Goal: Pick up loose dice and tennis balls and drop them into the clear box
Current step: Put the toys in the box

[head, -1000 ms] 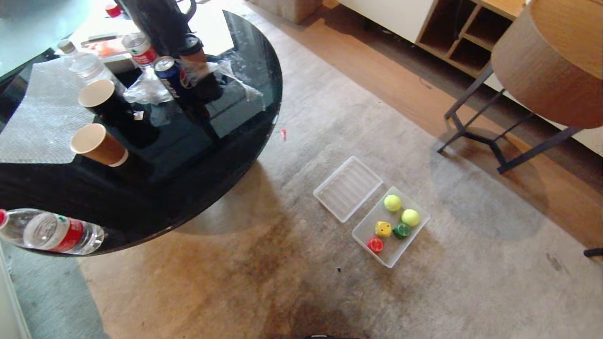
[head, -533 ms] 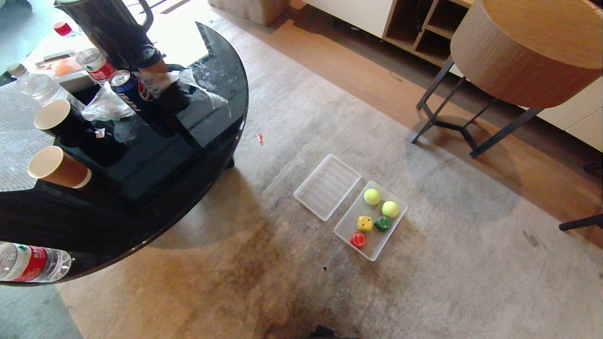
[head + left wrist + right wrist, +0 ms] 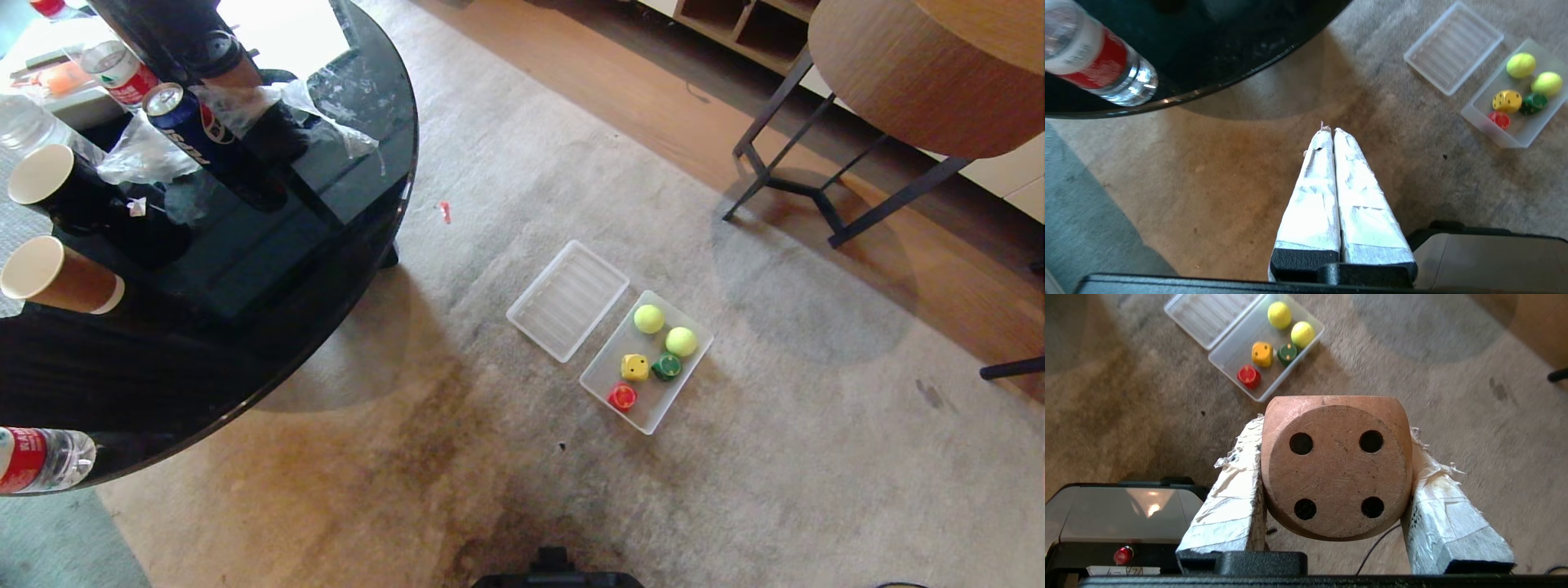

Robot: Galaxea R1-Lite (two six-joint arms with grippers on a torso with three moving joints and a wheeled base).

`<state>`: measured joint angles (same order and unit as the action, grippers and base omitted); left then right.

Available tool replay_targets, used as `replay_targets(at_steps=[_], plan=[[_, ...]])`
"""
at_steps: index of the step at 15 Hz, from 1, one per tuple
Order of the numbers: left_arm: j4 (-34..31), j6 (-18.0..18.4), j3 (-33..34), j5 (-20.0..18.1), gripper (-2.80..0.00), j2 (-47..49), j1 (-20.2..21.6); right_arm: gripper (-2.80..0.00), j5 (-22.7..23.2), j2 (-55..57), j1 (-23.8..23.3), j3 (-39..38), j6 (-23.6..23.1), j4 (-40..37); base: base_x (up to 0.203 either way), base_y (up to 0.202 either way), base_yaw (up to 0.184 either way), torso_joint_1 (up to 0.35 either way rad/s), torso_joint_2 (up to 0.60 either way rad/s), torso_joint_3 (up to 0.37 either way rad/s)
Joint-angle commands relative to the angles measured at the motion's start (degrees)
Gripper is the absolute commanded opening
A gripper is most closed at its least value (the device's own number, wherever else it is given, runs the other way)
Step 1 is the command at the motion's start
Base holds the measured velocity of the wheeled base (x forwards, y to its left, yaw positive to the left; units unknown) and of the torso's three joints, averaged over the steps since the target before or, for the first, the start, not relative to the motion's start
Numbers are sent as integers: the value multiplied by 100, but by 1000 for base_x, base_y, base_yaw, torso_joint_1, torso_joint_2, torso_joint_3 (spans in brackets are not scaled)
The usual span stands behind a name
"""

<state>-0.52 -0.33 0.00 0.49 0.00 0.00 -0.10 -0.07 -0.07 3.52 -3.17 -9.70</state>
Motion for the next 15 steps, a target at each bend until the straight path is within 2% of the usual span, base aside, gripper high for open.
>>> replay_targets(at_steps=[1,7,15], plan=[[0,-2,0,4,-280,0,0,-280,1,-1,-1,-1,1,-5,0,0,0,10,3,-197],[0,-2,0,4,-280,0,0,-280,1,-1,-1,-1,1,-5,0,0,0,1,1,-182],[0,-2,0,4,-280,0,0,-280,17,-1,-1,-1,-15,1,0,0,0,1,0,-15]])
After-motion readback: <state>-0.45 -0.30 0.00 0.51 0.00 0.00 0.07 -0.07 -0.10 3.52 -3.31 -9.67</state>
